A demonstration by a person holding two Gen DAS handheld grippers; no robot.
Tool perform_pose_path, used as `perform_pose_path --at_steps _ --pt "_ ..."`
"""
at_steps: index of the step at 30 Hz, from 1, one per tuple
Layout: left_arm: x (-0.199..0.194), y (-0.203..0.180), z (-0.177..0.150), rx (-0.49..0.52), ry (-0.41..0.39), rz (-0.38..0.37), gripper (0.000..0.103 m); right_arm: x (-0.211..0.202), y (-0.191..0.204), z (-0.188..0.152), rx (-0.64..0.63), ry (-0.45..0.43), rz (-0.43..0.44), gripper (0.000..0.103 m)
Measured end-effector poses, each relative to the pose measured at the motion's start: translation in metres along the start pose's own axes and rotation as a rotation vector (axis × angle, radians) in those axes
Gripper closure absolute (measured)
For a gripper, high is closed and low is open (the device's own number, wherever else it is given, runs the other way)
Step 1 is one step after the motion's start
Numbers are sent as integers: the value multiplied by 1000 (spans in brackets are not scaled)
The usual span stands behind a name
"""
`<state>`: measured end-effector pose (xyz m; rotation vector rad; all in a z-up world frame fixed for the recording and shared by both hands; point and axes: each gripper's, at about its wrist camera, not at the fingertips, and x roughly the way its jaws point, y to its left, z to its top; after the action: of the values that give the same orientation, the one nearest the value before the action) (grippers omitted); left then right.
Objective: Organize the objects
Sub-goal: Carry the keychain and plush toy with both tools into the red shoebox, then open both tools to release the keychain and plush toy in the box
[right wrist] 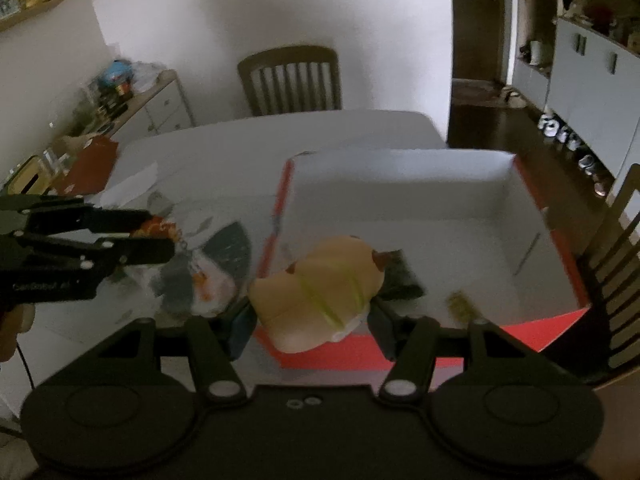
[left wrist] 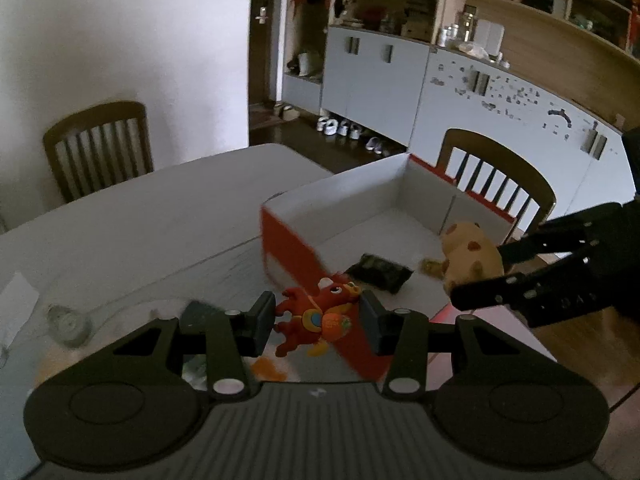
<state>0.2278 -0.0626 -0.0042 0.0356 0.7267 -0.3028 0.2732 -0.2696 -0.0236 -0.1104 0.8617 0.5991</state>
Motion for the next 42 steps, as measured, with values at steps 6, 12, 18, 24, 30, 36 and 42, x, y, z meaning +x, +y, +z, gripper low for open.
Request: perform_pose_path --at_steps 6,12,18,24,30,36,42 --pt "15 -30 26 28 -23 -24 59 4 -34 9 9 -13 -35 43" --pt "42 -55 44 69 -5 -38 59 15 -62 17 11 0 -57 43" --pt "80 -71 44 114 76 -14 59 33 -81 20 -17 36 -88 43" --pt "115 -81 40 187 159 26 59 61 -93 25 -55 86 -102 43" --pt "142 -84 41 211 245 45 59 92 -104 28 -93 153 -123 43" --pt "165 -92 40 247 326 71 59 113 -108 32 -133 205 -118 43" --pt "181 -95 37 273 389 84 58 129 -105 32 -176 256 -114 43"
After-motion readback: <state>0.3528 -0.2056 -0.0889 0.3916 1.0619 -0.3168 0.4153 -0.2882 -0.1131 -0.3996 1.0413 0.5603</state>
